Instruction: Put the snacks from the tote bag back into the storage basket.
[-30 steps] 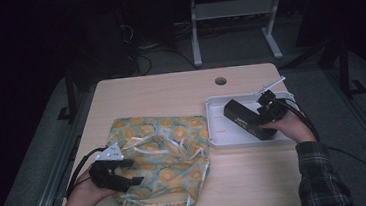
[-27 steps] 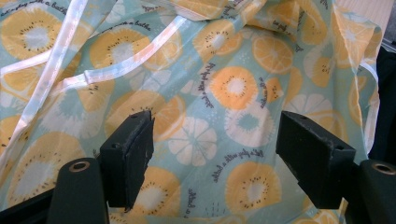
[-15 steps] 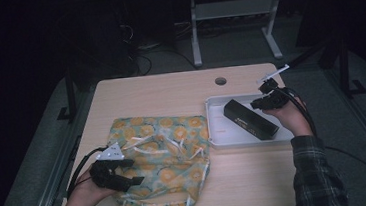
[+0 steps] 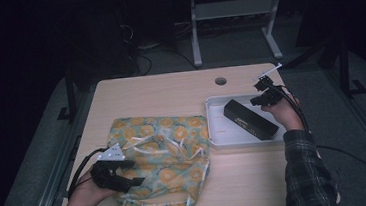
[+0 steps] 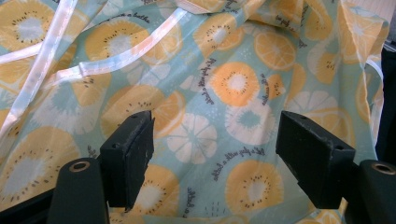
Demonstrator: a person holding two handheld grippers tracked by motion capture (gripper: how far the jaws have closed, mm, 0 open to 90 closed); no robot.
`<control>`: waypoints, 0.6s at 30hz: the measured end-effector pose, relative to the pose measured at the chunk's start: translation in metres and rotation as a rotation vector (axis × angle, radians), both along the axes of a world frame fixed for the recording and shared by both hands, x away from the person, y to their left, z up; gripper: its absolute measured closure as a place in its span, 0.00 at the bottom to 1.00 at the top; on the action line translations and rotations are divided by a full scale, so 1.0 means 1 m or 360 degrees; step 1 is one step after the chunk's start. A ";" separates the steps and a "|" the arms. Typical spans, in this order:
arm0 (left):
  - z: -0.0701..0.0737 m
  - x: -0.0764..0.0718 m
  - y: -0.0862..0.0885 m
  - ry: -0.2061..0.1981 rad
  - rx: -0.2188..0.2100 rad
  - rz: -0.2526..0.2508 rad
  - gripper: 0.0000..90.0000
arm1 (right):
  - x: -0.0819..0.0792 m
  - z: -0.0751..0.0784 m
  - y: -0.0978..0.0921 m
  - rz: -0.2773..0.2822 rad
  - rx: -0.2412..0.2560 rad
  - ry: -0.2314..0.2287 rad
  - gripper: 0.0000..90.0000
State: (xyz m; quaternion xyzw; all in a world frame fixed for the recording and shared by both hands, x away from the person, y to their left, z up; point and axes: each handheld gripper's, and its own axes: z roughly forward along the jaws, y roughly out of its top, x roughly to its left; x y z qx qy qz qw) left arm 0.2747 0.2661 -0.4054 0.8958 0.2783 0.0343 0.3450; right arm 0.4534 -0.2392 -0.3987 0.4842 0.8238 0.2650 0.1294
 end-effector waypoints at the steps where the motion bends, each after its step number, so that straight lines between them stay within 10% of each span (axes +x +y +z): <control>1: 0.000 0.000 0.000 0.0000 0.0000 0.0001 0.30 | 0.002 -0.003 0.000 -0.0020 -0.0010 0.0019 1.00; 18: -0.001 0.000 0.001 0.0001 -0.0002 0.0005 0.30 | 0.012 -0.025 0.009 0.0062 -0.0072 0.0164 1.00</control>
